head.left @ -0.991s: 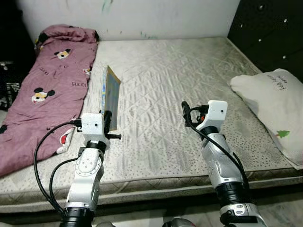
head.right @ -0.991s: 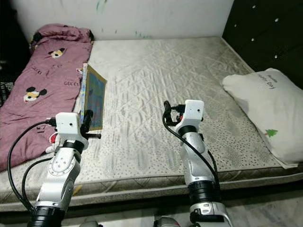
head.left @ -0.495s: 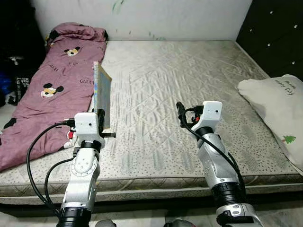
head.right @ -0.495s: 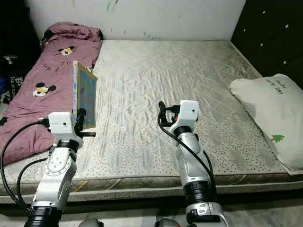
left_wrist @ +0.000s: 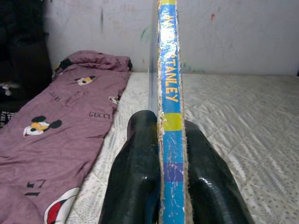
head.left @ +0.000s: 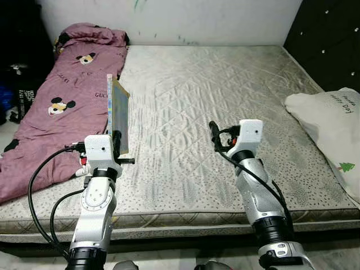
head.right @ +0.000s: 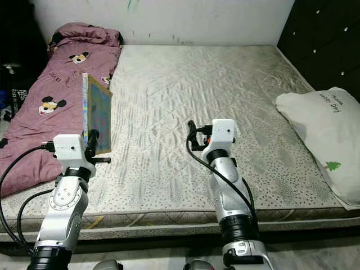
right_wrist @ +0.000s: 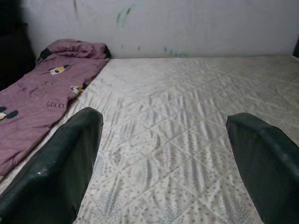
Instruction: Clean up the room
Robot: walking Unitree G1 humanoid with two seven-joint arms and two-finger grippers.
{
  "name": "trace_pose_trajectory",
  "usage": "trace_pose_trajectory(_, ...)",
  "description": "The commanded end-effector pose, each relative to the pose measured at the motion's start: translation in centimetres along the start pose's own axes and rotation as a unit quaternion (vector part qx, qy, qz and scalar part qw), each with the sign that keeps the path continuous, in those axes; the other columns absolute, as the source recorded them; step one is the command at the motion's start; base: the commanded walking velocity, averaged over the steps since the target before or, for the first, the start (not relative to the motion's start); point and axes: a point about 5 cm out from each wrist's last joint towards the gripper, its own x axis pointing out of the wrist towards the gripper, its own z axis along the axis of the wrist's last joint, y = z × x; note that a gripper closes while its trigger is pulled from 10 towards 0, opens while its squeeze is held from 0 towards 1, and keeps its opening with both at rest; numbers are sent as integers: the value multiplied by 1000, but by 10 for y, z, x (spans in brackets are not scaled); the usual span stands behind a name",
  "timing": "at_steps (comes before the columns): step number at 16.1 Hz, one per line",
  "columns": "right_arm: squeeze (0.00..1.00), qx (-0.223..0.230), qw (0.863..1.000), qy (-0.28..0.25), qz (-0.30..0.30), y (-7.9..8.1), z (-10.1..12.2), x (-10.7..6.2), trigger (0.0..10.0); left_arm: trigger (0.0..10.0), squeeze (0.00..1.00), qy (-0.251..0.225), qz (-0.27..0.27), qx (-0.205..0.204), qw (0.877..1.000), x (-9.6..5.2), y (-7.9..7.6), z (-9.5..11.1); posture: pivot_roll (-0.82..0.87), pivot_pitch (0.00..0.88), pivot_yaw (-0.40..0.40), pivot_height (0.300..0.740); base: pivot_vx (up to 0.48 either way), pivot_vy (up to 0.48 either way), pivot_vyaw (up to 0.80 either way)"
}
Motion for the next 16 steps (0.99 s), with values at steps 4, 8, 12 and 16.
trace_pose_trajectory(4, 0, -6, 1000, 3, 3, 0, -1, 1, 10000, 10000, 0, -20, 0, -2, 1000, 2, 1, 8, -49, 5, -19, 740, 0, -61, 403)
trace_pose_trajectory(8, 0, -8, 1000, 3, 5, 1, -1, 1, 10000, 10000, 0, -21, 1, -2, 1000, 2, 1, 8, -49, 6, -21, 740, 0, -180, 322)
trace_pose_trajectory(12, 0, -8, 1000, 3, 5, 1, 0, 3, 10000, 10000, 0, -21, 0, -2, 1000, 3, 0, 9, -49, 6, -23, 740, 0, -180, 695)
trace_pose_trajectory(16, 0, -7, 1000, 4, 3, 0, 0, 3, 10000, 10000, 0, -21, -1, -3, 1000, 4, 0, 9, -51, 6, -22, 740, 0, -240, 100)
